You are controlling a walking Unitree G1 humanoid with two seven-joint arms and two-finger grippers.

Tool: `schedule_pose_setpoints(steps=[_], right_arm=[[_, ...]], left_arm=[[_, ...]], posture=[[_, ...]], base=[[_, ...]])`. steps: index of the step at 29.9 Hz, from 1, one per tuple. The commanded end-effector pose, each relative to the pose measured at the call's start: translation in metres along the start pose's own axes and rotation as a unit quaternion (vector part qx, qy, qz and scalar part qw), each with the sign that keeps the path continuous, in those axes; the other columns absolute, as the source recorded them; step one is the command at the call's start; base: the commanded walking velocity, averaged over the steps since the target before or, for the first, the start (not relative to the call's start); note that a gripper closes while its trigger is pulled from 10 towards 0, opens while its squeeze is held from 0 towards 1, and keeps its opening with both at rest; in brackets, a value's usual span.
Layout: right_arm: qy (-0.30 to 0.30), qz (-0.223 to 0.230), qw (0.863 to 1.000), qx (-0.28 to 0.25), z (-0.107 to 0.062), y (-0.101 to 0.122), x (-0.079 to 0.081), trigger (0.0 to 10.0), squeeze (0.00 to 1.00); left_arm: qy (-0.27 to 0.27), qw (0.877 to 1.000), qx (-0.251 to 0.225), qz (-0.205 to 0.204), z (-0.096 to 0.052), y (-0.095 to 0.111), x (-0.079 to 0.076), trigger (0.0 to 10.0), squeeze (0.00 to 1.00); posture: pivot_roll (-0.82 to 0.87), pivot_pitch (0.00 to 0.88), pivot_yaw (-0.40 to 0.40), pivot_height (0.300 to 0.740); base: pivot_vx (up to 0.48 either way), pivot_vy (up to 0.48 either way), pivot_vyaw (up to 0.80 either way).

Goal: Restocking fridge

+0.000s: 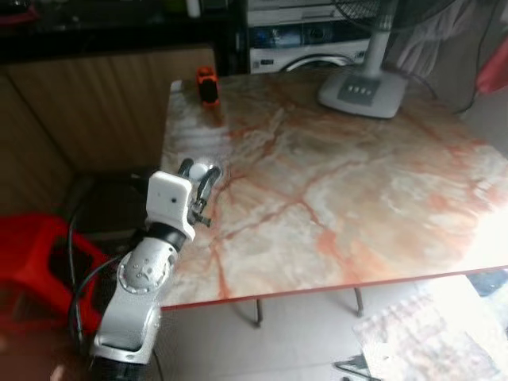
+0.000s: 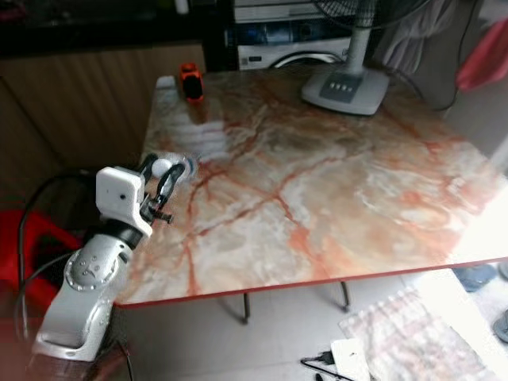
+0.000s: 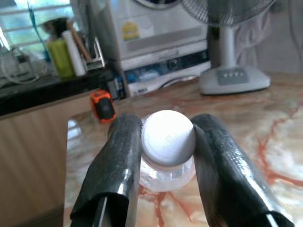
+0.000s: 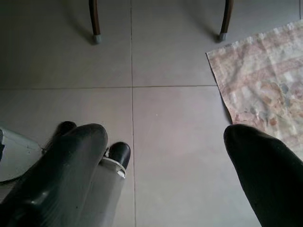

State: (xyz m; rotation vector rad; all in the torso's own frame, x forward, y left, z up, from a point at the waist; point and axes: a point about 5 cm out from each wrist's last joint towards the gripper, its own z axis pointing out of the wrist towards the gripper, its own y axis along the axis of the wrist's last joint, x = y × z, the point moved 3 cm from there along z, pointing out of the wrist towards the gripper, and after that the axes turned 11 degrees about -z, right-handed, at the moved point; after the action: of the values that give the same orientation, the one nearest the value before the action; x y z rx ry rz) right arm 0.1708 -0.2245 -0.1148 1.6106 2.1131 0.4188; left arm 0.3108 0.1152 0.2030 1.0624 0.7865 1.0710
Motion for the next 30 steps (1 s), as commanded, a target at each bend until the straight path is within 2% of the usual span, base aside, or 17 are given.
schedule_pose_setpoints(steps=[1,26,30], right_arm=[[0.007,0.007,1.000,0.005,0.0001,-0.0038,0.0072,10.0,0.00],[0.006,0.010,1.000,0.004,0.0003,-0.0032,0.0080,10.0,0.00],[0.003,0.015,1.000,0.003,0.0004,-0.0030,0.0081,10.0,0.00]], left_arm=[[0.000,1.000,-0.007,0.014,0.0000,0.0043,0.0018,10.0,0.00],[-0.004,1.000,-0.011,0.018,0.0026,0.0076,0.0017,10.0,0.00],[-0.003,1.000,-0.015,0.024,0.0030,0.0079,0.0028,10.0,0.00]], posture=[[0.01,0.029,0.032,0.740],[0.01,0.027,0.035,0.740],[0.00,0.012,0.039,0.740]], base=[[0.000,0.307,0.00],[0.000,0.304,0.00],[0.000,0.000,0.00]])
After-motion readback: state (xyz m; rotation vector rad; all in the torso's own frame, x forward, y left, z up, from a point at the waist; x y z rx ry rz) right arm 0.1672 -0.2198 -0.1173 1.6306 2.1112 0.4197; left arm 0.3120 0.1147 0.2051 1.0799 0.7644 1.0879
